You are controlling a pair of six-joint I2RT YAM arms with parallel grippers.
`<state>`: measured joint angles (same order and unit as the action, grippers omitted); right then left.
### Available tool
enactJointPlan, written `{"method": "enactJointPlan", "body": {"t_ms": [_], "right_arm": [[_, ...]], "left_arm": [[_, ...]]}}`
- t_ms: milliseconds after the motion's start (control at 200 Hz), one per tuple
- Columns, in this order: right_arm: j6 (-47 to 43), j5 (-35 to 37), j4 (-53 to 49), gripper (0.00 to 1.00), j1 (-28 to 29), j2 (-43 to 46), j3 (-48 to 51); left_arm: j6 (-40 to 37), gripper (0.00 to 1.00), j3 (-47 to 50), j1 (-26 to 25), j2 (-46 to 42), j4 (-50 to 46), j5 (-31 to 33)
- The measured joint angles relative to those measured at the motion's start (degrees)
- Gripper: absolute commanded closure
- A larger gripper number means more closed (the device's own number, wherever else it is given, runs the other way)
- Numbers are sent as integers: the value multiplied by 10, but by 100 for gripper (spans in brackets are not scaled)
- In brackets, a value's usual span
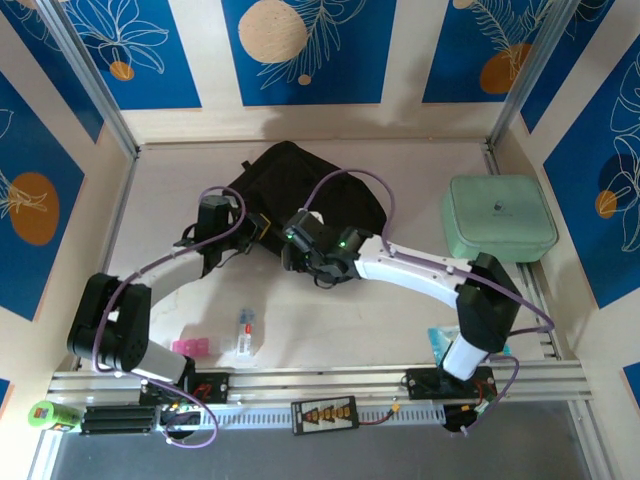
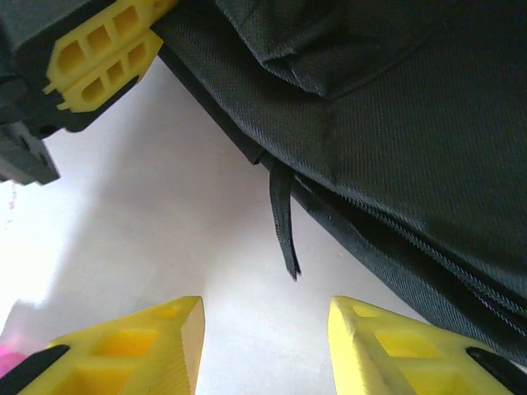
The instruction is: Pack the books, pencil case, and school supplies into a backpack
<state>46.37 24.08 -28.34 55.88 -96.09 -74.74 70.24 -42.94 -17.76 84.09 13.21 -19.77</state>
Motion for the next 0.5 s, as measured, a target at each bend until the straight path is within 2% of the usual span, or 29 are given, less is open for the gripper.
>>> {"method": "enactJointPlan", "body": {"t_ms": [205,500], "right_arm": [[-13,16,-28,62,-8,-63,-63],[-14,21,-61,67,-16,-110,-101]], "left_arm": [[0,100,0,0,1,6,-6],[0,100,0,0,1,9,-8]]}}
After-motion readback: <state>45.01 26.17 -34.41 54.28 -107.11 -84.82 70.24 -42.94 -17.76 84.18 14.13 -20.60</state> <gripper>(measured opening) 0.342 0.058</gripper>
